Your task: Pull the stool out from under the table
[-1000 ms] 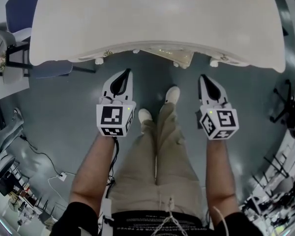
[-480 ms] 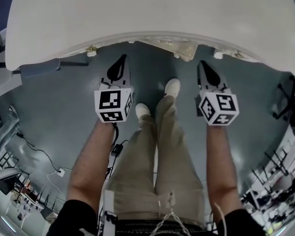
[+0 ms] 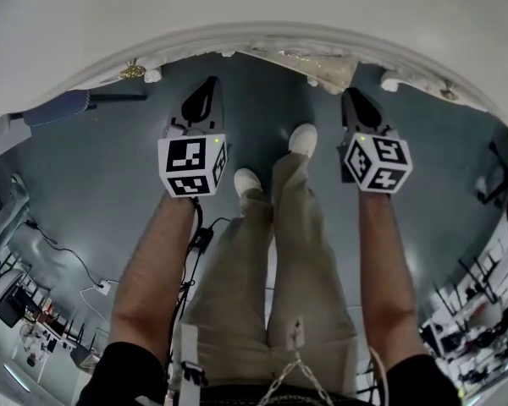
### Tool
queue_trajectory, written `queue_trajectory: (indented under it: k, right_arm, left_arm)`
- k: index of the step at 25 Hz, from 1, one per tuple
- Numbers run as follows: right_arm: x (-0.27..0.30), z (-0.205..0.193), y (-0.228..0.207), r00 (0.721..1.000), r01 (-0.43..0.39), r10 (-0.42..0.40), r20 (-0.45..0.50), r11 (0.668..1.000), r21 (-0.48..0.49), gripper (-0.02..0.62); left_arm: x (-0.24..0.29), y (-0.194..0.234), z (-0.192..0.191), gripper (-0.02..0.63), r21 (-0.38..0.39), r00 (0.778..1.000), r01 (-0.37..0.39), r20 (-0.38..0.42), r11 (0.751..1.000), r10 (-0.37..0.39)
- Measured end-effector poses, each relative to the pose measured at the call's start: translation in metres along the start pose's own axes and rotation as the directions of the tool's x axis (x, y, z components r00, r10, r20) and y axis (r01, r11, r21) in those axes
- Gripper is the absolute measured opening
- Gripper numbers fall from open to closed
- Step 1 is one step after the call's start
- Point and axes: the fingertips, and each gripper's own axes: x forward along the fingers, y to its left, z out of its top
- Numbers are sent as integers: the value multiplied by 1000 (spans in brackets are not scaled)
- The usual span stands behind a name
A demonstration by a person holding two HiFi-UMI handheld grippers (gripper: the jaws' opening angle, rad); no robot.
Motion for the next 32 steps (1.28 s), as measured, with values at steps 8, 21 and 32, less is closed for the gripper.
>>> queue_trajectory:
  k: [8,21,32]
  right_arm:
    - [40,-16,-37,995,104,-104,-10,991,84,196]
    - [43,-22,-22,995,102,-97,-32,961,256,225]
    - [9,-57,10,990,127,-89,-108,893,432,236]
  left_arm:
    - [11,3,-14,3,22,1000,2,-14,1000,-1]
    - [17,-3,-9,3,25,999,20,-36,999,-19]
    - [14,6,-13,3,31,998,32,-47,999,-31]
